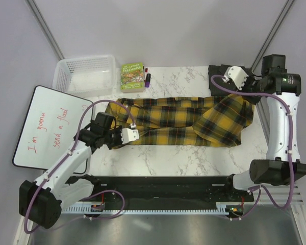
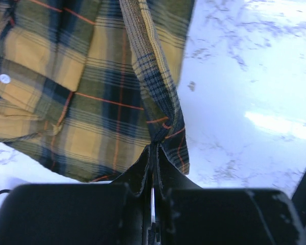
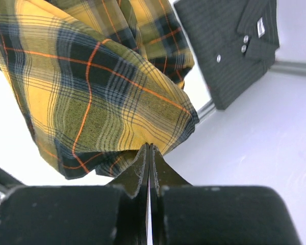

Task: Fold and stack the long sleeve shirts
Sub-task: Fold the shirt

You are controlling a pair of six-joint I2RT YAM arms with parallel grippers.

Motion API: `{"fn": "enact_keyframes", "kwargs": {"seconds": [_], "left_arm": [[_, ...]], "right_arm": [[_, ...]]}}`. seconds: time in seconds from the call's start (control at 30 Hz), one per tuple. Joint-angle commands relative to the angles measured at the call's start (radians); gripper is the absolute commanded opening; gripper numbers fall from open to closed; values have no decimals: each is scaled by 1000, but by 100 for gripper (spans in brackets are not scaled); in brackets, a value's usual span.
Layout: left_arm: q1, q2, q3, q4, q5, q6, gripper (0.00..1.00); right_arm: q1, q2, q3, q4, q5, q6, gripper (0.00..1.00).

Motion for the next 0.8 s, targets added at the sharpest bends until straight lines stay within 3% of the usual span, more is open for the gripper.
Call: {"fn": "enact_keyframes", "kwargs": {"seconds": [0.0, 0.57, 0.77], "left_arm": [[32, 63, 68, 113, -42, -4, 2], [97, 281, 131, 273, -65, 27, 2], [112, 327, 122, 325, -88, 30, 2]], "right_arm": [[85, 42, 49, 71, 78, -26, 0], [297, 237, 95, 481, 308, -112, 0], [333, 257, 7, 627, 365, -98, 0]]}}
